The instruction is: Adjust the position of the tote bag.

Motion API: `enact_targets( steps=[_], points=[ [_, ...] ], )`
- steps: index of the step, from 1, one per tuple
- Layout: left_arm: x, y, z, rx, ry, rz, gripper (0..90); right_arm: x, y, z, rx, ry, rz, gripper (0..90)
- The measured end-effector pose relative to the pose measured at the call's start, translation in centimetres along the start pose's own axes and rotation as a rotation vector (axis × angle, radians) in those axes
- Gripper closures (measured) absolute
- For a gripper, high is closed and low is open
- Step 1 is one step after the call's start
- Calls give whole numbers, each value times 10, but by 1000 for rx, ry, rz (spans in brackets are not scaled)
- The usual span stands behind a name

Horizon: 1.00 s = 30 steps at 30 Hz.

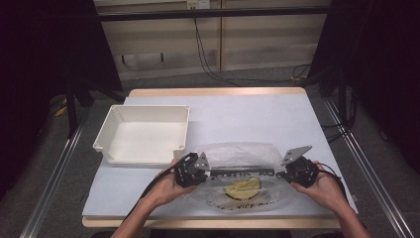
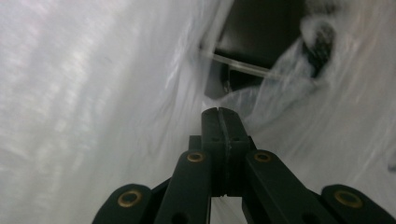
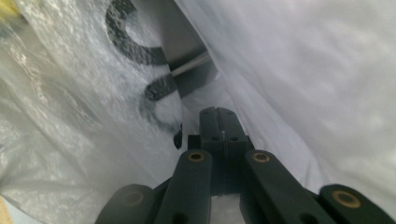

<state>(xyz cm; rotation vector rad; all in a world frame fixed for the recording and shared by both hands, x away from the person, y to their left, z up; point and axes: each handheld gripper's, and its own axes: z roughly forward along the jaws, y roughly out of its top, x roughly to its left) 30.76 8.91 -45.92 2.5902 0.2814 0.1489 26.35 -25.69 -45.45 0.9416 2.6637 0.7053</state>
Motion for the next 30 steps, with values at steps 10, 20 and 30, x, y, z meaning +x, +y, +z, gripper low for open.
enact_targets(
  steps=[10,20,30],
  points=[
    [2,-9,-7,29,2,-25,900,-6,-20,-6,30,-35,16,900],
    [-1,-19,-12,23,15,-23,900,-7,-39,-17,14,-38,48,900],
    [6,-27,-12,-50,-23,-109,900,-3,-37,-14,-18,-45,50,900]
  ],
)
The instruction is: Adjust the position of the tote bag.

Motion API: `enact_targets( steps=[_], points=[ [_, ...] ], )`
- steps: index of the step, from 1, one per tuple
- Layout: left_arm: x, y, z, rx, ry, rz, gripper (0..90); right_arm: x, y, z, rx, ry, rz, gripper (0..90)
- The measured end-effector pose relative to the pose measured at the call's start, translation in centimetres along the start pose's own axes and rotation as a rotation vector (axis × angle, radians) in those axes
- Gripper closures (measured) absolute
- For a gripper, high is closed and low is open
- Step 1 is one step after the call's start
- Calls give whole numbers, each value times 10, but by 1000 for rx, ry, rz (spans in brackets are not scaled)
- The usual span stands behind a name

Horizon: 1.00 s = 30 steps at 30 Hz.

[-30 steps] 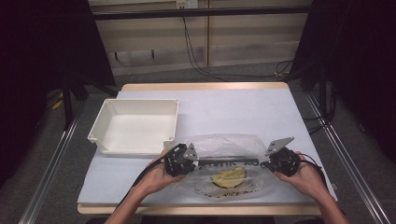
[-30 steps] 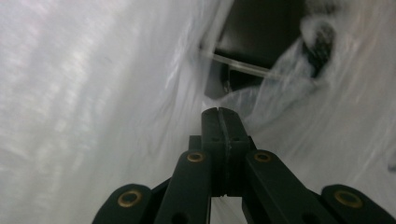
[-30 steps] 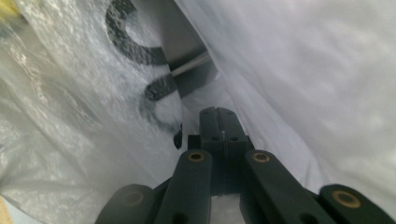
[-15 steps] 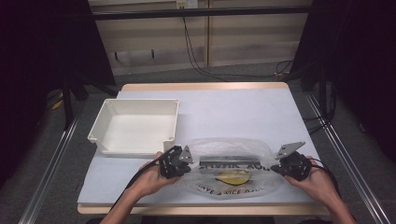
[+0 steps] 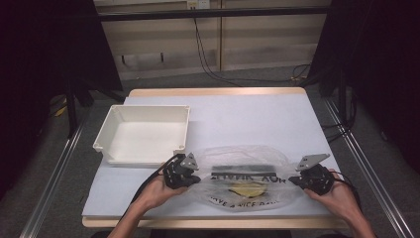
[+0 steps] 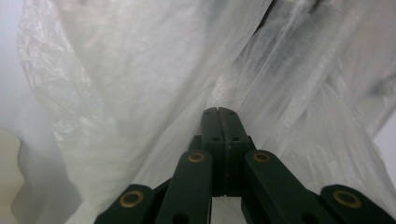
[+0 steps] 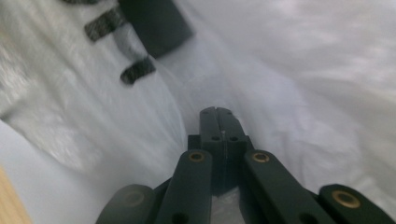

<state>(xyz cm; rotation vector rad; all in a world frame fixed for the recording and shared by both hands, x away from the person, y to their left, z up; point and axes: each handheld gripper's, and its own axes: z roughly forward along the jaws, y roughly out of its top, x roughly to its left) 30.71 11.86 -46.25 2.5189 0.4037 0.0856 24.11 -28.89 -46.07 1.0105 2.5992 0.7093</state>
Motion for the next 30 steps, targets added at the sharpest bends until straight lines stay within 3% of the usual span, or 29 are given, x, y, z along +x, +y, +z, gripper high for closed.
enact_targets(
  steps=[3,4,7,8,11,17,20,22,27,29,30],
  points=[
    [-1,2,-5,-28,-17,4,900,4,5,1,-47,34,9,900],
    [-3,3,-8,-62,-22,-13,900,6,7,-1,-61,41,11,900],
    [-7,8,-20,-119,-35,-9,900,7,12,-8,-121,62,21,900],
    [-9,9,-23,-122,-24,-3,900,8,15,-13,-165,87,25,900],
    [-12,11,-28,-149,-23,-1,900,10,18,-17,-193,107,28,900],
    [-18,24,-42,-218,-49,8,900,21,37,-31,-262,170,-22,900],
    [-24,38,-44,-245,-69,37,900,25,52,-37,-286,193,-47,900],
    [-30,47,-40,-261,-95,48,900,27,64,-38,-304,200,-64,900],
    [-41,71,-17,-231,-136,92,900,33,93,-25,-313,253,-102,900],
    [-42,77,-9,-229,-156,85,900,34,103,-17,-309,272,-111,900],
    [-42,79,-6,-215,-143,98,900,33,108,-12,-303,285,-115,900]
  ],
)
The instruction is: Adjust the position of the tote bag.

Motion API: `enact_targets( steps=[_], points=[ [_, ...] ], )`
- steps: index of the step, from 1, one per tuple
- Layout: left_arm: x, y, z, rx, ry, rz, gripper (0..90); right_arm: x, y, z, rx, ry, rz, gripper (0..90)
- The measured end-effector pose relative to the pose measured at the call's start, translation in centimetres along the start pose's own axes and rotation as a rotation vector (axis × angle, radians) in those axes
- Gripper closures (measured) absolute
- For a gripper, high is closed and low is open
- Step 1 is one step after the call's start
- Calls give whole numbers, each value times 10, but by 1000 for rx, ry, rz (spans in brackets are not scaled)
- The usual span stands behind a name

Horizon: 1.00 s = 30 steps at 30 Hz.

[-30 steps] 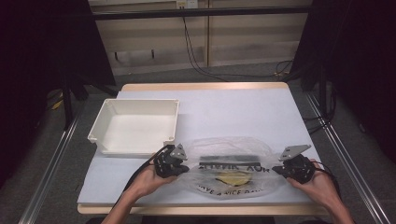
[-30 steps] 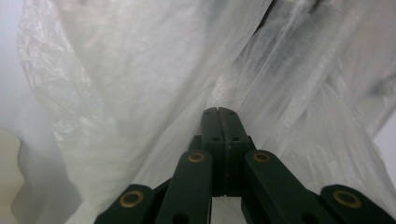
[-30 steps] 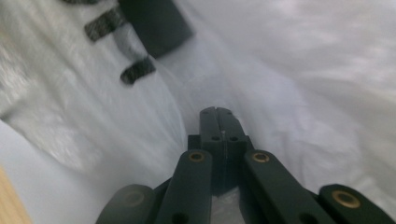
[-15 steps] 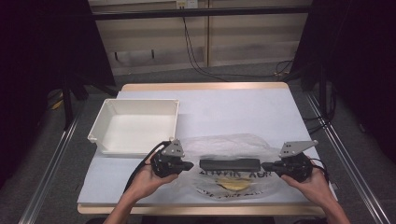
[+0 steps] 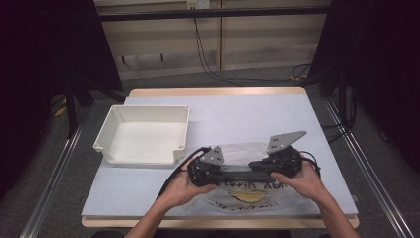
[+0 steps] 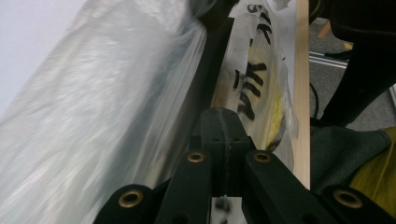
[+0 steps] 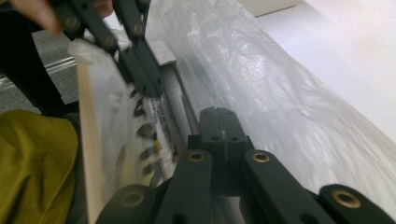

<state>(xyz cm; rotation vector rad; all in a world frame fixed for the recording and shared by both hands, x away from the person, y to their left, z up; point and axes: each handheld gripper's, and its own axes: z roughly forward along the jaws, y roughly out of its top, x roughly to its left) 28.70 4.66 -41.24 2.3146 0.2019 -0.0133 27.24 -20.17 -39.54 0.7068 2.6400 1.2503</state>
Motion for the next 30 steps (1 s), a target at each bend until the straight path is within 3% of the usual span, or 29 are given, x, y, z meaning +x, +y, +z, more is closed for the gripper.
enact_targets(
  steps=[7,16,22,25,28,30],
  points=[
    [-15,-2,20,57,-24,33,900,-17,6,39,73,9,8,900],
    [-27,-16,39,130,-33,48,900,-47,10,58,88,-8,77,900],
    [-35,-17,40,165,-46,84,900,-72,5,75,134,-39,123,900],
    [-36,-21,43,166,-35,72,900,-84,1,81,138,-37,162,900],
    [-36,-23,48,207,-33,92,900,-94,-4,90,163,-52,180,900],
    [-37,-25,50,208,-49,80,900,-102,-7,94,186,-56,208,900]
  ],
)
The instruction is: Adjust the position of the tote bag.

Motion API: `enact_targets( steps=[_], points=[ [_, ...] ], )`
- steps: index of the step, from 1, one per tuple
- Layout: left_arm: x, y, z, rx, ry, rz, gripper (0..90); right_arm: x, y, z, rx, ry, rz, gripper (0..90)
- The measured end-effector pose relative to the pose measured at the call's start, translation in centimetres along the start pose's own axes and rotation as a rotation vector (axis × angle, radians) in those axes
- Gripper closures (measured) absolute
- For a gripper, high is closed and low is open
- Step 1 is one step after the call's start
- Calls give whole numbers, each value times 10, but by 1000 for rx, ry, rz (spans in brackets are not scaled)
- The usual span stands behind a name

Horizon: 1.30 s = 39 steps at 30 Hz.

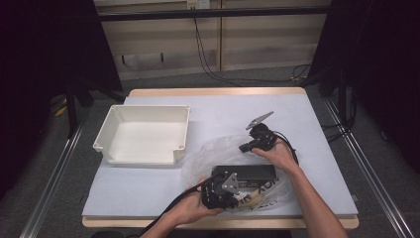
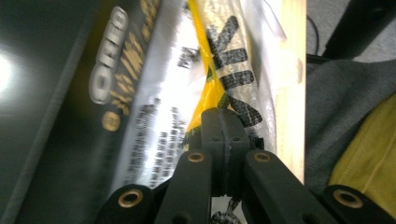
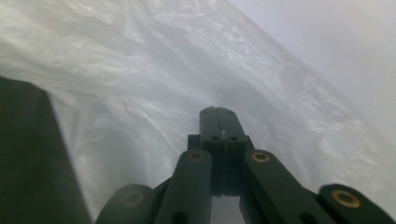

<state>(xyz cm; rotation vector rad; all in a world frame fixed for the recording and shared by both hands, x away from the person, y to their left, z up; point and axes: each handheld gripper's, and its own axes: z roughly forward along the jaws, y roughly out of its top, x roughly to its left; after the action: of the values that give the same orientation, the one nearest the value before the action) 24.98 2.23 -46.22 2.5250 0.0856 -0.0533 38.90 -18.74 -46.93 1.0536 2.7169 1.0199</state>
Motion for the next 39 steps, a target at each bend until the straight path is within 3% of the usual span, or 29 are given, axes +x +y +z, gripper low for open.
enact_targets(
  steps=[1,4,7,9,13,16,20,22,23,25,26,27,31,32,35,36,39],
  points=[
    [2,0,-1,6,-32,1,900,-2,0,2,11,-4,11,900],
    [-3,-1,0,-9,10,-3,900,-8,2,6,3,6,25,900],
    [-5,-3,0,-14,0,-8,900,-14,3,11,-33,24,39,900],
    [-6,-4,0,-26,-6,-8,900,-16,4,12,-43,15,40,900],
    [-9,-6,0,-33,-20,-6,900,-19,9,15,-52,-53,49,900],
    [-11,-7,-1,-23,-35,-1,900,-23,11,16,-54,-47,68,900],
    [-9,-8,-2,-35,-56,-12,900,-21,15,17,-44,-93,58,900],
    [-9,-8,-4,-30,-50,-9,900,-19,15,16,-38,-76,53,900],
    [-9,-9,-4,-69,-68,-29,900,-17,15,16,-32,-62,42,900],
    [-7,-6,-12,-70,-76,-16,900,-12,14,13,-41,-28,28,900],
    [-7,-6,-14,-108,-79,-36,900,-8,13,9,-58,-3,31,900],
    [-6,-6,-16,-152,-85,-46,900,-5,13,6,-72,5,35,900],
    [-1,-6,-33,-189,-93,-69,900,9,11,-14,-118,19,6,900],
    [0,-6,-36,-229,-98,-77,900,12,11,-18,-135,27,5,900],
    [7,-8,-49,-264,-89,-91,900,23,11,-35,-174,33,-24,900],
    [10,-10,-54,-283,-82,-112,900,27,10,-40,-177,24,-41,900],
    [19,-12,-70,-311,-48,-117,900,39,3,-51,-188,25,-63,900]
  ],
)
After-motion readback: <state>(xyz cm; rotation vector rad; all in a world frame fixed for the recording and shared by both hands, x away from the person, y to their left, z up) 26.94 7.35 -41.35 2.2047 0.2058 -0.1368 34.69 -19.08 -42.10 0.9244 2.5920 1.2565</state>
